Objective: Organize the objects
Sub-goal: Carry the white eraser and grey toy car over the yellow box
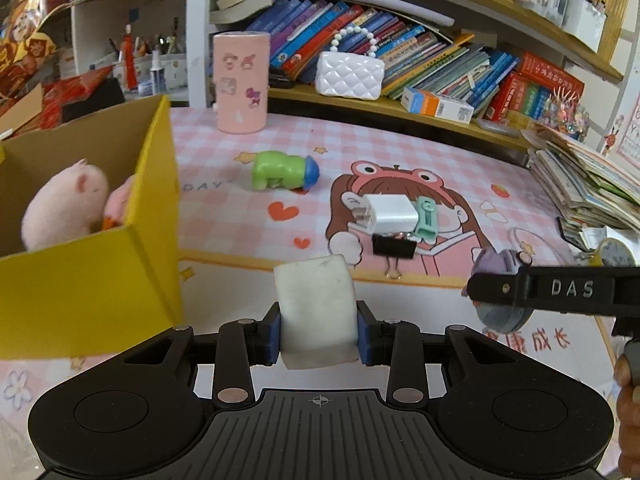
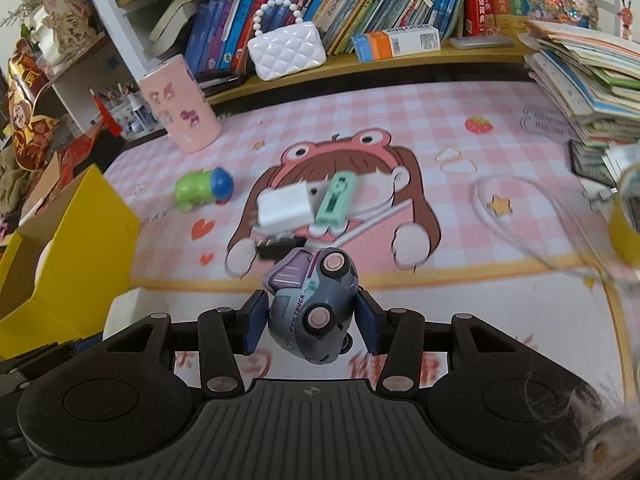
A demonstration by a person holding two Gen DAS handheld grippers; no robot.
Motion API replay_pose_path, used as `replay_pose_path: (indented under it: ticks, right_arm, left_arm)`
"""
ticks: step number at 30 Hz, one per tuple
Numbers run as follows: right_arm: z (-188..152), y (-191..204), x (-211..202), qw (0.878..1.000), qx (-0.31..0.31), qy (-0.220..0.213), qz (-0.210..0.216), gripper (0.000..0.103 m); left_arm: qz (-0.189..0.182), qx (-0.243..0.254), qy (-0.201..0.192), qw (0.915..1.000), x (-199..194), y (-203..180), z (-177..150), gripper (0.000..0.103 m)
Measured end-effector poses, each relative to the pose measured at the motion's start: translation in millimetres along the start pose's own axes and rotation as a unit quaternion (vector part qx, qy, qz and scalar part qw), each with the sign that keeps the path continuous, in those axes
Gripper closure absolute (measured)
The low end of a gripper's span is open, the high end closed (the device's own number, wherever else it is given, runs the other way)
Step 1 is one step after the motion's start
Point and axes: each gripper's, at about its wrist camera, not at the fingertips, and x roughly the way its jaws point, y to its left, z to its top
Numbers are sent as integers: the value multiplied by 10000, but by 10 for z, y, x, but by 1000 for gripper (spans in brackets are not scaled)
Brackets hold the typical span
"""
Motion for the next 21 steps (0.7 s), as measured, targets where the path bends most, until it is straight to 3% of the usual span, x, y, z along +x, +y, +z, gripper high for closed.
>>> replay_pose_path:
  ticks: [7,21]
  right_arm:
    - [-381,378,-161,9997,-236,15,2,59]
    - [-902,1230,-314,9967,-748,167,280,59]
  left_arm:
    - [32,97,-38,9999,-318,273,-206,69]
    - [335,-250,-151,9990,-906,1011,-576,70]
